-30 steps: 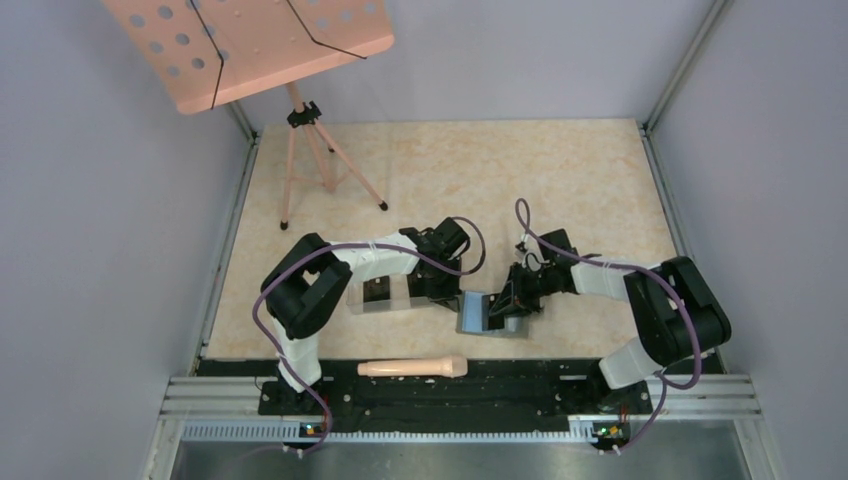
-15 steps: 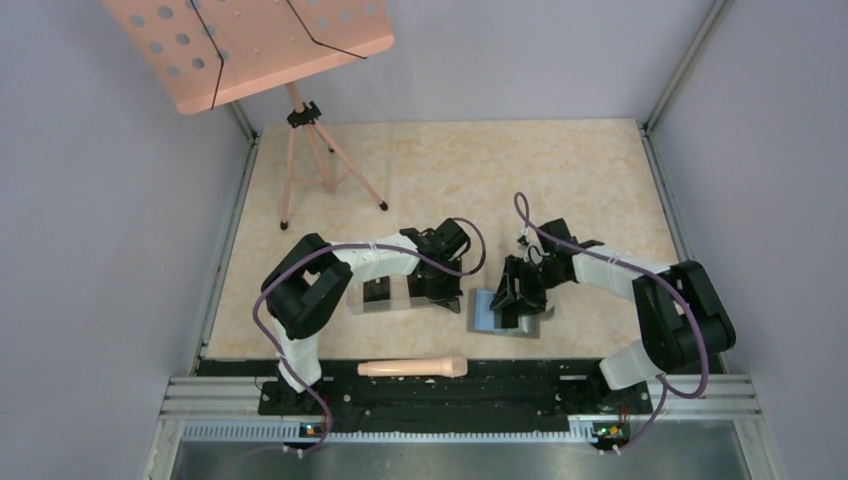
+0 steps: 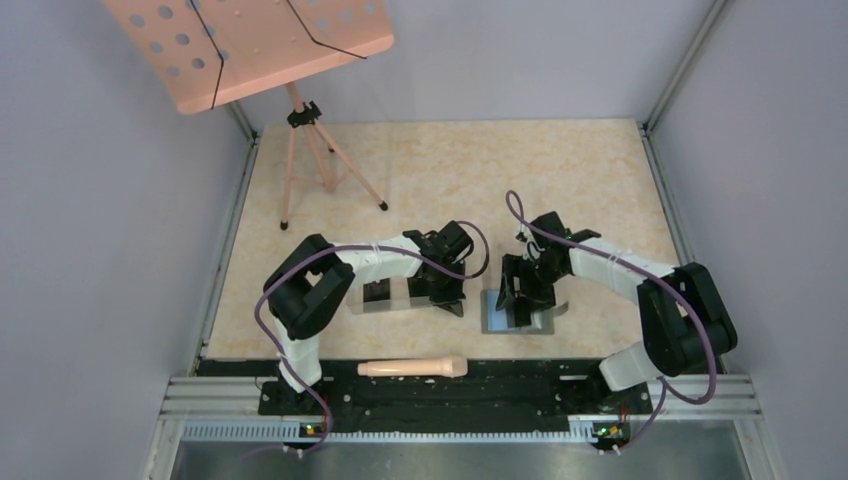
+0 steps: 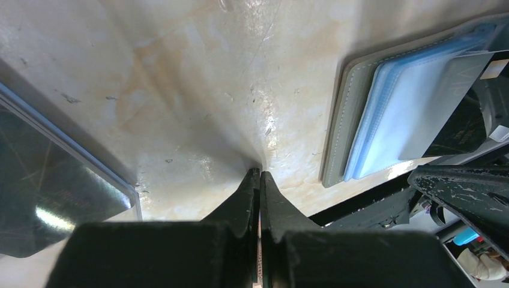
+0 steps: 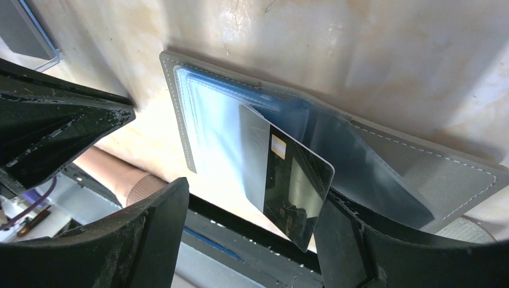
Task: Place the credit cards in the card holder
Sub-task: Insert the credit card into the card holder.
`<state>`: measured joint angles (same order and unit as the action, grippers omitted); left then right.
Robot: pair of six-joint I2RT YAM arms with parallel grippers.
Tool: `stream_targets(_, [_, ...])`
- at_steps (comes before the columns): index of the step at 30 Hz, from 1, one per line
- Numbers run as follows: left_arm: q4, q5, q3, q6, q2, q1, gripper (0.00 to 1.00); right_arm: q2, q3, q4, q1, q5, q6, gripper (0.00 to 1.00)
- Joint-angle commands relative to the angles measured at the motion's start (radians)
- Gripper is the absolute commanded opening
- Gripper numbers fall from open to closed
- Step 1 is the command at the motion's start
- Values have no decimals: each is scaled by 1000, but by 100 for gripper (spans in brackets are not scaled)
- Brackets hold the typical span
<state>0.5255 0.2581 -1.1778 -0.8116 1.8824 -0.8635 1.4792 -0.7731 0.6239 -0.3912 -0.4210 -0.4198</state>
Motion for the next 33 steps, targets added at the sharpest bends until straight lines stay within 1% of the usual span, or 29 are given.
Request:
stream_targets(1, [6,-12,-12,1,-8,-8,0,-44,-40,48,-28,71,15,72])
stream_targets(2, [-1,-8,-10,1,-12,-8,0,-42,-38,46,-31,73,14,73])
stream_targets(5, [-35,9,-5,-2,-35,-9,5,-34,-20,13,-42,50,6,73])
stream_targets(11, [-99,27,19,-14,-87,-9,23,15,4,-84,-66,-16,-30,73])
stream_targets(16, [-104,43,26,-14,-78,-9,27,50,-5,-150,-87,-58,-74,71])
stream_targets(17, [-101,45,26,-16,-72,-9,27,56,-9,-159,-93,-62,-83,71])
stream_targets(20, [-75,39,23,-15,-48,-11,26,71,-15,-179,-102,-79,-107,64])
stream_targets(24, [-46,22,21,-14,-23,-11,24,81,-23,-184,-116,-86,-115,48])
stream_targets(25, [-41,19,22,-14,-19,-11,23,81,-24,-183,-119,-87,-114,46])
stream_targets(27, [-27,10,20,-14,-11,-12,21,82,-22,-179,-122,-85,-113,39])
stream_targets(29, [-15,-3,20,-14,-7,-12,17,84,-21,-170,-124,-84,-104,39])
stream_targets(30, [-9,-10,21,-14,-7,-12,14,84,-24,-162,-126,-76,-97,40])
stream_targets(31, [-4,-16,21,-13,-8,-12,10,82,-27,-149,-128,-67,-90,44])
stream_targets(33, [9,-27,23,-13,-9,-12,4,72,-38,-112,-130,-36,-74,51])
